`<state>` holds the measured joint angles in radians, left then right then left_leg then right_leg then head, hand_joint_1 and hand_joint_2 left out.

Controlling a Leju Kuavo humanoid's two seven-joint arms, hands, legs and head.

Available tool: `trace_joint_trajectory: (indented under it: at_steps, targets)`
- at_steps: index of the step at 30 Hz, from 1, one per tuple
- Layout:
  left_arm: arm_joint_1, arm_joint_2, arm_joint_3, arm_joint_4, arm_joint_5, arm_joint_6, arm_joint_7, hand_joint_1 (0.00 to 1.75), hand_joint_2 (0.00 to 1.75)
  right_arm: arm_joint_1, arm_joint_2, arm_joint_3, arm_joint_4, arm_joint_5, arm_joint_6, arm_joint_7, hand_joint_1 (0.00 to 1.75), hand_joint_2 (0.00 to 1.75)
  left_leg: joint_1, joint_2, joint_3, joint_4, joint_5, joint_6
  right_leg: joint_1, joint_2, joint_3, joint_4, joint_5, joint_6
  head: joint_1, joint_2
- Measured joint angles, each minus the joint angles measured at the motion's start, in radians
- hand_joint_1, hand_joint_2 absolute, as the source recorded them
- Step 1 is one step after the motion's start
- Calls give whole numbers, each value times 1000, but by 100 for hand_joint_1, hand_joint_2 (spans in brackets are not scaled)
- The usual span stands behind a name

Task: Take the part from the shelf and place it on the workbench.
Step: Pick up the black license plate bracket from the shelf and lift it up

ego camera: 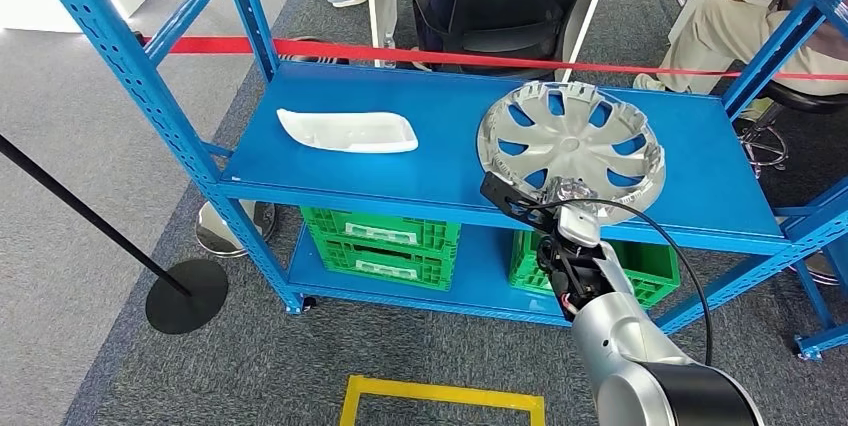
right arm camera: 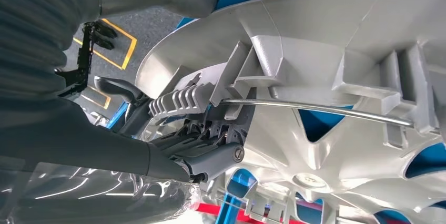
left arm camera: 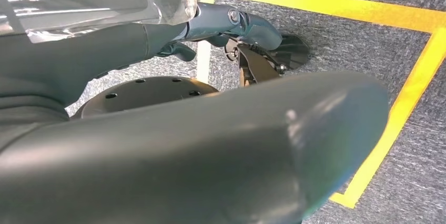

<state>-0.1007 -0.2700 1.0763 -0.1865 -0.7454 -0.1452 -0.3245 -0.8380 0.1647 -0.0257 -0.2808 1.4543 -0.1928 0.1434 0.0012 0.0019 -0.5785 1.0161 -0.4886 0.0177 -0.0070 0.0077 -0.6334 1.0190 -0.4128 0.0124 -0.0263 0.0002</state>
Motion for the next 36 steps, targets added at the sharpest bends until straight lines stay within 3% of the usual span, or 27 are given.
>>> trace_joint_trajectory:
  at_steps: [2, 16, 26, 36]
  targets:
    - [0, 0, 0, 0, 0, -1, -2, 0, 175, 0, -1, -2, 0, 1, 0, 0, 175, 175, 0, 0, 0, 0, 0, 0, 0, 0, 0, 0, 0, 0, 0, 0]
    - [0, 2, 17, 0, 11, 6, -16, 0, 175, 0, -1, -6, 0, 13, -1, -6, 175, 175, 0, 0, 0, 0, 0, 0, 0, 0, 0, 0, 0, 0, 0, 0]
    - [0, 0, 16, 0, -28, 118, -5, 0, 175, 2, 0, -8, 0, 21, -9, -7, 175, 175, 0, 0, 0, 0, 0, 0, 0, 0, 0, 0, 0, 0, 0, 0]
    - [0, -1, 17, 0, -12, 82, -41, 0, 175, 6, -1, -8, 0, 22, -17, -19, 175, 175, 0, 0, 0, 0, 0, 0, 0, 0, 0, 0, 0, 0, 0, 0]
